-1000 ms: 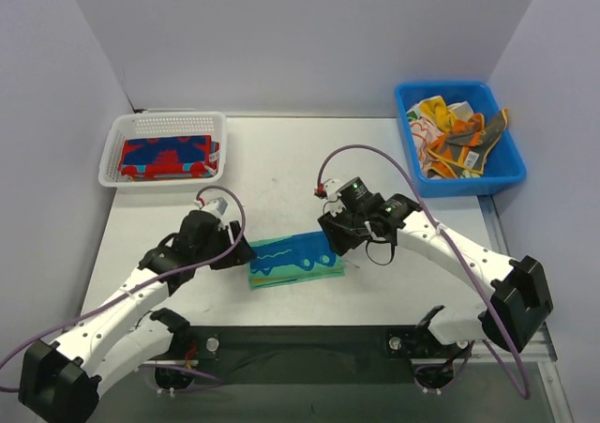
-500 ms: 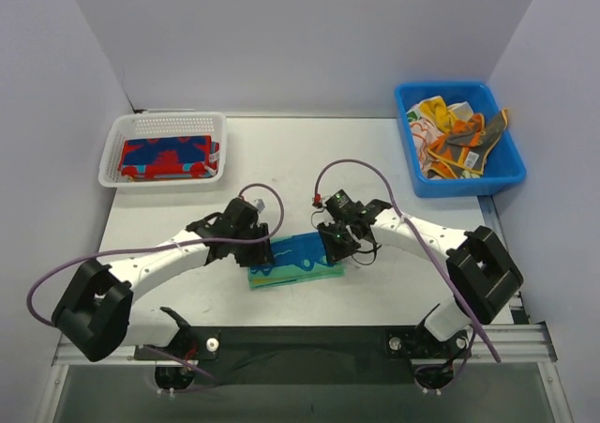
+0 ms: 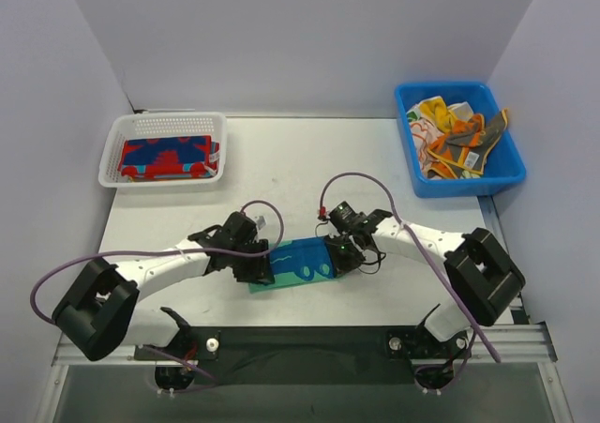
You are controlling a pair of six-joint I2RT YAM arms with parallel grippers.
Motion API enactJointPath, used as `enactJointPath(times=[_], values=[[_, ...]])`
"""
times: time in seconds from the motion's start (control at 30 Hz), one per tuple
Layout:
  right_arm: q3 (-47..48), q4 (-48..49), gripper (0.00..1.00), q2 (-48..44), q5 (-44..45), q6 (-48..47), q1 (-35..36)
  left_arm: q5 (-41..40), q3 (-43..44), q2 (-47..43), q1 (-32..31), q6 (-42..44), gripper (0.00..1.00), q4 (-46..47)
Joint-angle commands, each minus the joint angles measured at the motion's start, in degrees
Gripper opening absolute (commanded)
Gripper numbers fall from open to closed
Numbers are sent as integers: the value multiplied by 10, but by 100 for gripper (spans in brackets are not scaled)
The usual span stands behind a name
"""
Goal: Fold and stack the towels
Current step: Fold the towel
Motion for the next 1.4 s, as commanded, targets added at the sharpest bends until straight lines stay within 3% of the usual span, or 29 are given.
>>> enactJointPath(times=[0.0,0.07,0.1,0.13,0.2,0.27,0.37,0.53,0.67,0.77,0.97,1.2,1.37], values=[[-4,-19,15,-83,40,17,5,-26,-9,-50,-2,4,58,-43],[7,3,24,-114,52,41,5,-42,0,-103,-3,-4,63,-42],[8,15,39,-141,54,51,5,-52,10,-121,-3,-11,64,-41],[8,32,46,-154,58,65,5,-65,14,-137,-3,-22,65,-31],[-10,112,60,-181,59,119,5,-101,19,-175,-1,-39,64,-8],[-46,234,65,-189,58,171,5,-131,14,-192,-1,-48,60,41],[-83,408,68,-171,52,211,6,-159,0,-179,0,-61,49,117],[-127,642,68,-49,11,256,9,-156,-38,-90,15,-62,39,249],[-165,773,68,43,4,284,10,-143,-68,-17,41,-60,33,292],[-210,841,68,93,29,301,1,-139,-117,27,75,-85,21,325],[-251,880,68,138,62,311,-65,-89,-134,96,117,-104,18,391],[-195,888,69,189,38,281,-133,-76,-14,168,147,-60,19,400],[-154,845,69,150,9,263,-159,-44,42,168,161,-46,27,406]])
